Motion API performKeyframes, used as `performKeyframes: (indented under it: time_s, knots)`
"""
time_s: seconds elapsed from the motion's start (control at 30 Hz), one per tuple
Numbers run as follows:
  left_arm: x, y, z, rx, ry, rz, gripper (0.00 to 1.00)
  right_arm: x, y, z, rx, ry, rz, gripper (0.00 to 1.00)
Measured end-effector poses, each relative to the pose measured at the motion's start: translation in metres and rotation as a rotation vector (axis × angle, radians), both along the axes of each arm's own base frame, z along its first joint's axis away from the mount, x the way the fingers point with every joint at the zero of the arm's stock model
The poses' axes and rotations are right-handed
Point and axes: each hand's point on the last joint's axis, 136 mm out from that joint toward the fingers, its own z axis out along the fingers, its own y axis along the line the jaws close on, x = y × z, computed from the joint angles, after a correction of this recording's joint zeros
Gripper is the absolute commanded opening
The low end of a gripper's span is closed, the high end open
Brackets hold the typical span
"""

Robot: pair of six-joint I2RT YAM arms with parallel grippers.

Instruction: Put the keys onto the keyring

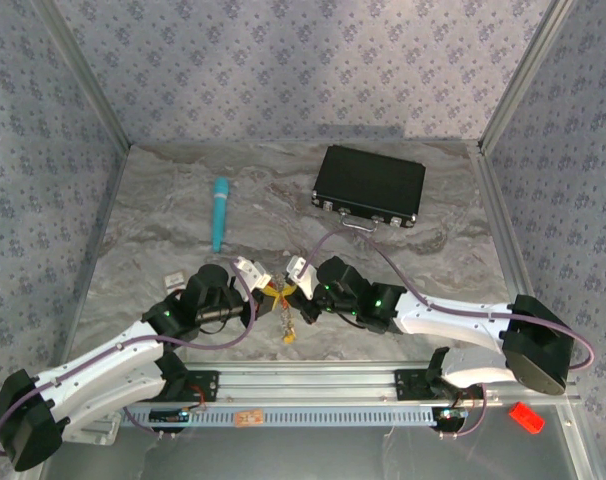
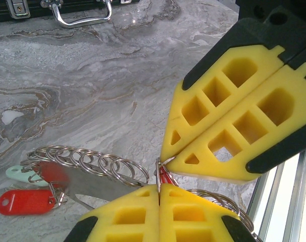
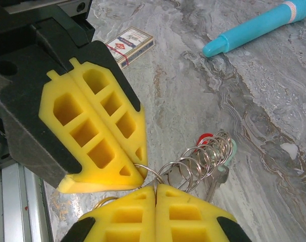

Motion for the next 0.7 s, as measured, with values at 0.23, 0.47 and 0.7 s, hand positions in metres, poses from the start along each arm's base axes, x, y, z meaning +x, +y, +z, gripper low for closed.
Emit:
performKeyframes:
  time_s: [0.23,0.47,0.7]
  knots:
    - [0.0,0.0,0.001,-0.003,0.0,0.001,0.0,0.001,0.001,0.002,0.009,0.002,-0.007,0.0]
    - [0.001,-0.001,0.002,-0.009,-0.008,0.004,0.0,0.004,0.0,0.003,0.025,0.024,-0.043,0.0]
    - [0.008,0.001,0.006,-0.01,-0.046,0.028,0.0,0.014,-0.006,0.001,0.066,0.118,-0.177,0.0]
